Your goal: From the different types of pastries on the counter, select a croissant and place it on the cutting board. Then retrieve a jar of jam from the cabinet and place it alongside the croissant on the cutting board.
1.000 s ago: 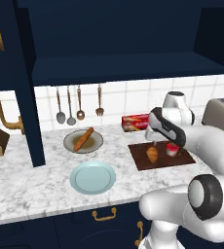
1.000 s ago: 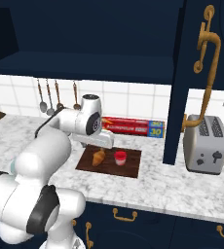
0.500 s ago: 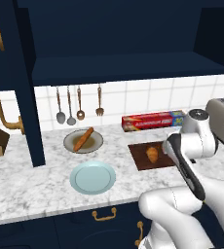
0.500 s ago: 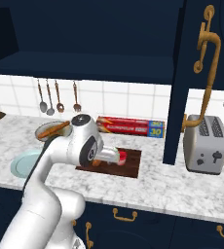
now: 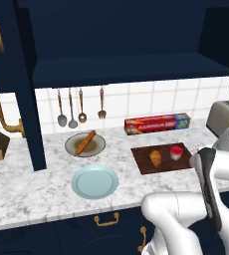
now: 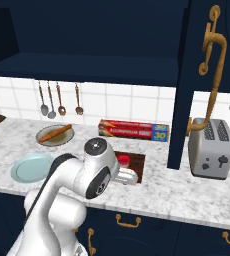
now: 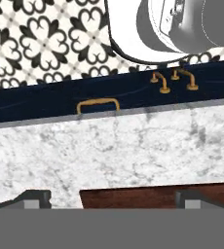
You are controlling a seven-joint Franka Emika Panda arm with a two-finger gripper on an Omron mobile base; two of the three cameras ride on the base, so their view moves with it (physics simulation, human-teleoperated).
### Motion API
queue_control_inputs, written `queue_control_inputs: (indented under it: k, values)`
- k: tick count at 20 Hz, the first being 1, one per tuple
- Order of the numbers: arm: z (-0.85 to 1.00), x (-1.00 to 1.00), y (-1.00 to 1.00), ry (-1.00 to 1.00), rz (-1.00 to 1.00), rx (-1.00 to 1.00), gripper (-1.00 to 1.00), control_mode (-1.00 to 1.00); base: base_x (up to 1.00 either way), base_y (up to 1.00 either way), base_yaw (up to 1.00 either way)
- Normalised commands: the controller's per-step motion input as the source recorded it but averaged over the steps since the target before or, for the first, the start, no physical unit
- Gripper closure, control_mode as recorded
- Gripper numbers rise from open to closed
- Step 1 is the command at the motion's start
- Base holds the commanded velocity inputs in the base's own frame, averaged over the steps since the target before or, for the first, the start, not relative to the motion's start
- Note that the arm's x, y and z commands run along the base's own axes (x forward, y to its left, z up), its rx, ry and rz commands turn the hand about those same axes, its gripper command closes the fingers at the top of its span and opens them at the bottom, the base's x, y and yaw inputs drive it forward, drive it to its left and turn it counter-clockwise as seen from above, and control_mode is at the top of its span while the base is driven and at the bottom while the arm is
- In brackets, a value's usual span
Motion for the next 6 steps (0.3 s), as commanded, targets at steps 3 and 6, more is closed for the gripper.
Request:
queue_control_inputs:
  k: [3, 6]
  values:
    - [-0.12, -0.64, -0.20, -0.03, 0.01, 0.00, -1.00, -1.00, 0.00, 0.00, 0.00]
    - [-0.29, -0.69, -0.04, 0.01, 0.00, -0.05, -1.00, -1.00, 0.00, 0.00, 0.00]
